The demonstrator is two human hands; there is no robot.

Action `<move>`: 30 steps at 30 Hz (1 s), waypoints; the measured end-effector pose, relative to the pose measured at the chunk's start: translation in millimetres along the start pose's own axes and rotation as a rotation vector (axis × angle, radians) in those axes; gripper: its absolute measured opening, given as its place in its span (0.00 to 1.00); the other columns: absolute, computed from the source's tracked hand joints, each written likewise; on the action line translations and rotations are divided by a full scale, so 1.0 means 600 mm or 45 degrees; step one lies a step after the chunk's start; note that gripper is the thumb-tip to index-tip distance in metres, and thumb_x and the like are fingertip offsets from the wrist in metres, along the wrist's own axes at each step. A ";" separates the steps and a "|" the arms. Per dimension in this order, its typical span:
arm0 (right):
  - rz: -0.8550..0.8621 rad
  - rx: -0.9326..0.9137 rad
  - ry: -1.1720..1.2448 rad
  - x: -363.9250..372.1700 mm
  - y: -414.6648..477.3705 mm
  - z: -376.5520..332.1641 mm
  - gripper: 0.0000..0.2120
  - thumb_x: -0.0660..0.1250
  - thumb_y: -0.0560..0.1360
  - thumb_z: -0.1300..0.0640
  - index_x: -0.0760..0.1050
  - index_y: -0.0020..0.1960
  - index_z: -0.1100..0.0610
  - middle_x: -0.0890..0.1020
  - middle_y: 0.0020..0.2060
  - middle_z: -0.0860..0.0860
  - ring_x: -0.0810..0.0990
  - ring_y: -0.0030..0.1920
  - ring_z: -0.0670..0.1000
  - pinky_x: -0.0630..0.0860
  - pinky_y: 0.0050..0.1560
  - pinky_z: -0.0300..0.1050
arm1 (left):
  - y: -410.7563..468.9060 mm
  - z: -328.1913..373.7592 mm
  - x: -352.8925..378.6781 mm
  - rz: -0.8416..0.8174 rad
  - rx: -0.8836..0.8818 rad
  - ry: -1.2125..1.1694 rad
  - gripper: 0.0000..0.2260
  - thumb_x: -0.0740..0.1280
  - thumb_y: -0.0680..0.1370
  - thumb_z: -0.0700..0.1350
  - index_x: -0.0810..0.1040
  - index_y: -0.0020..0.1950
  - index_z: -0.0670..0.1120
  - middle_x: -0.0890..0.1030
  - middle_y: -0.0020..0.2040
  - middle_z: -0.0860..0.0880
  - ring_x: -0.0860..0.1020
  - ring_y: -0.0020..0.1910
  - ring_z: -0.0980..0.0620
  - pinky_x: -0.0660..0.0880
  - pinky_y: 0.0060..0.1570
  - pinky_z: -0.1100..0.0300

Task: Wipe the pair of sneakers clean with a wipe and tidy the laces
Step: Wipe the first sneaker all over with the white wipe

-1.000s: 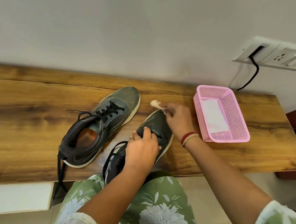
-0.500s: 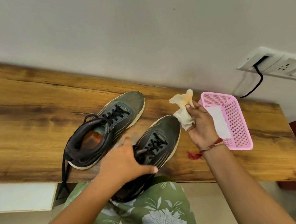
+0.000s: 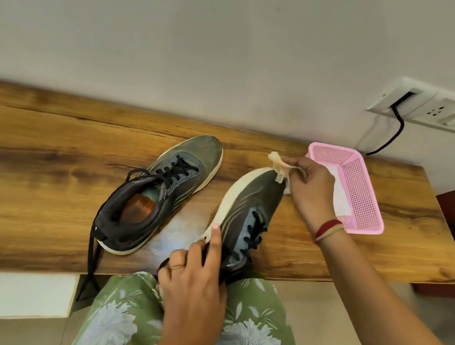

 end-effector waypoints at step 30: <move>-0.208 -0.611 -0.425 0.052 -0.131 -0.012 0.10 0.62 0.72 0.66 0.79 0.48 0.57 0.83 0.43 0.53 0.79 0.45 0.55 0.75 0.46 0.48 | 0.002 0.037 0.017 0.171 0.001 -0.123 0.26 0.79 0.60 0.47 0.79 0.57 0.47 0.78 0.52 0.50 0.68 0.50 0.49 0.68 0.47 0.48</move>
Point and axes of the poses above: each hand's wrist, its own y-axis towards the middle knuckle, its own x-axis out of the palm, z = x × y, the point moved 5 cm from there along y, towards the middle knuckle
